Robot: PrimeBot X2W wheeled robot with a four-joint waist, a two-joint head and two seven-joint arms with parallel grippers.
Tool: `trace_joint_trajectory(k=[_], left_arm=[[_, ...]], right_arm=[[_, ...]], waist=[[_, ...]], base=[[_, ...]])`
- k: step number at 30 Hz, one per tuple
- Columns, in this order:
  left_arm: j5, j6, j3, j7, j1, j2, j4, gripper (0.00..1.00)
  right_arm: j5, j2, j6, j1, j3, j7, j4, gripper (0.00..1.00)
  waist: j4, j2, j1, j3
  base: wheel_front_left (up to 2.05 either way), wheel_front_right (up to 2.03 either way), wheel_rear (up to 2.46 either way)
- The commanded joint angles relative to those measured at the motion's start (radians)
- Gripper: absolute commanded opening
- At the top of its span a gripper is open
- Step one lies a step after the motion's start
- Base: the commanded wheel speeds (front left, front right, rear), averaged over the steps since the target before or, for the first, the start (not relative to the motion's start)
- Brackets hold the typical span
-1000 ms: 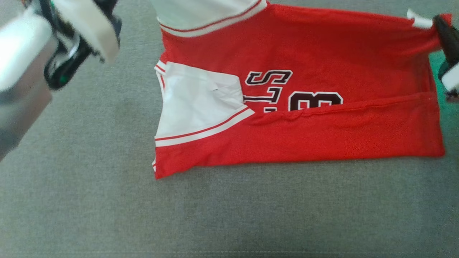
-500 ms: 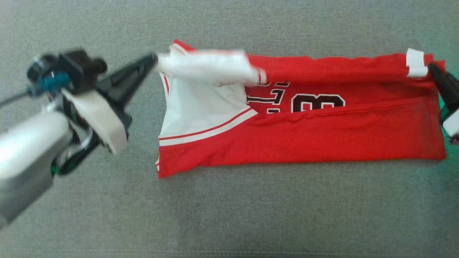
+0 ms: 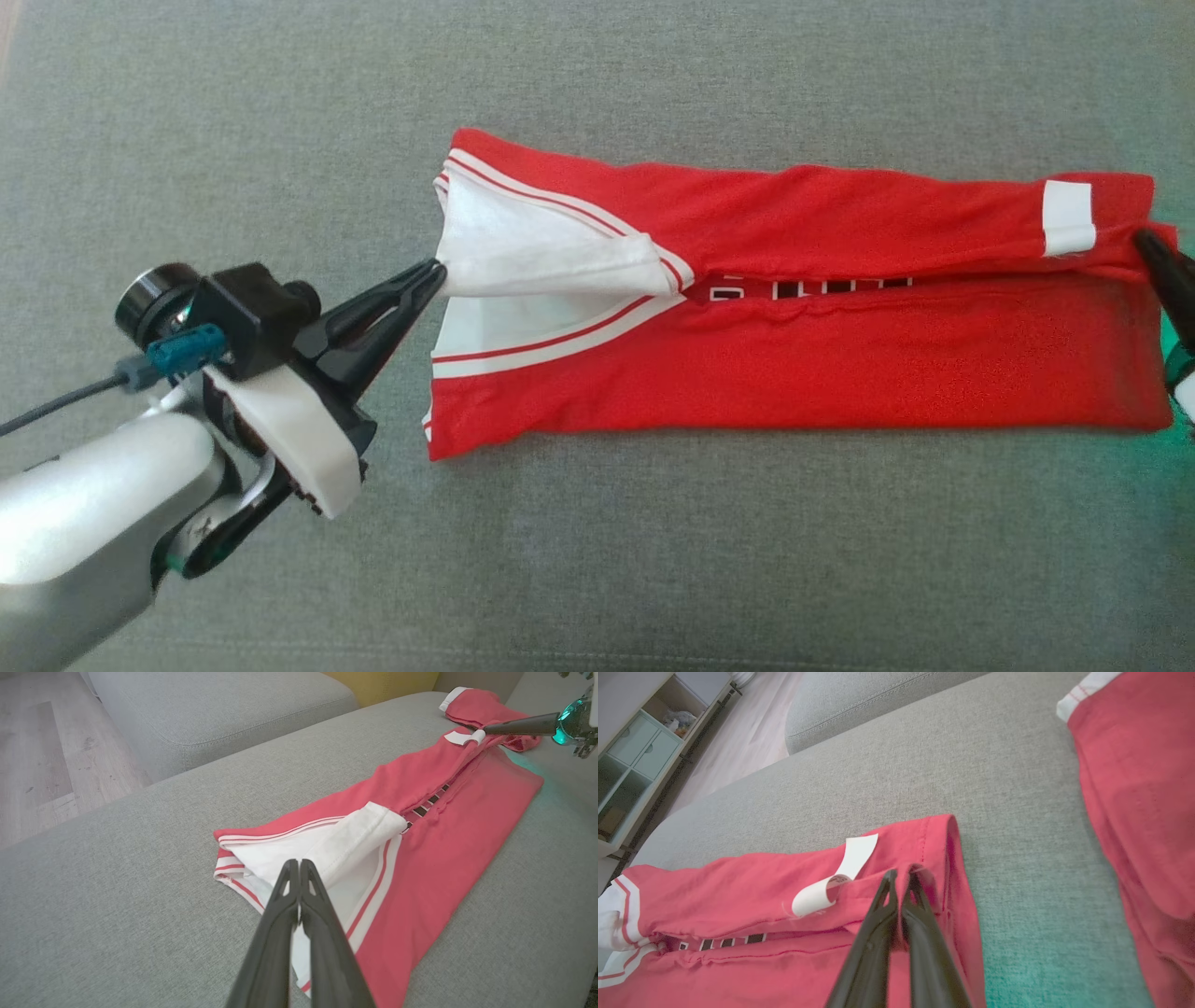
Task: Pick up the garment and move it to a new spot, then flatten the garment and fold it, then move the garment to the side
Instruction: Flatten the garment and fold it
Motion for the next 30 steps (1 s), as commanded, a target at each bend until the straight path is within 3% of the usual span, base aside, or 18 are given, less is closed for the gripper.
trace_joint_trajectory(k=[1,12,17,18,19,20,21,27,30], left_arm=[[0.006,0.008,0.049,-0.007,-0.016,0.05,-0.021,0.0],[-0.017,0.041,0.052,-0.024,0.033,0.072,-0.081,0.0],[-0.04,0.061,0.051,-0.043,0.082,0.063,-0.098,0.0],[-0.045,0.072,0.053,-0.053,0.093,0.059,-0.098,0.0],[-0.049,0.083,0.054,-0.064,0.105,0.055,-0.097,0.0],[-0.054,0.096,0.056,-0.078,0.119,0.049,-0.094,0.4],[-0.057,0.115,0.061,-0.098,0.134,0.042,-0.089,1.0],[-0.044,0.265,0.119,-0.212,0.242,-0.042,-0.026,1.0],[-0.008,0.349,0.216,-0.225,0.317,-0.118,0.001,1.0]], right_arm=[[-0.008,-0.027,0.007,0.018,-0.014,0.005,-0.035,0.0],[-0.044,-0.007,0.007,0.16,-0.133,0.084,-0.136,0.0],[-0.084,0.044,0.007,0.197,-0.187,0.125,-0.134,0.0],[-0.098,0.06,0.007,0.196,-0.199,0.128,-0.128,0.18],[-0.118,0.076,0.007,0.193,-0.213,0.123,-0.122,1.0],[-0.14,0.094,0.007,0.191,-0.226,0.116,-0.117,1.0],[-0.16,0.113,0.007,0.19,-0.238,0.106,-0.115,1.0],[-0.318,0.244,0.007,0.213,-0.33,-0.058,-0.158,1.0],[-0.392,0.331,0.007,0.234,-0.353,-0.132,-0.19,1.0]], waist=[[0.001,-0.0001,0.0001,-0.002],[-0.001,-0.0001,0.0001,-0.006],[-0.011,-0.0001,0.0001,-0.004],[-0.013,-0.0001,0.0001,-0.005],[-0.014,-0.0001,0.0001,-0.007],[-0.015,-0.0001,0.0001,-0.01],[-0.016,-0.0001,0.0001,-0.015],[-0.014,-0.0001,0.0001,-0.059],[-0.013,-0.0001,0.0001,-0.086]], base=[[0.0,0.0,0.0],[0.0,0.0,0.0],[0.0,0.0,0.0],[0.0,0.0,0.0],[0.0,0.0,0.0],[0.0,0.0,0.0],[0.0,0.0,0.0],[0.0,0.0,0.0],[0.0,0.0,0.0]])
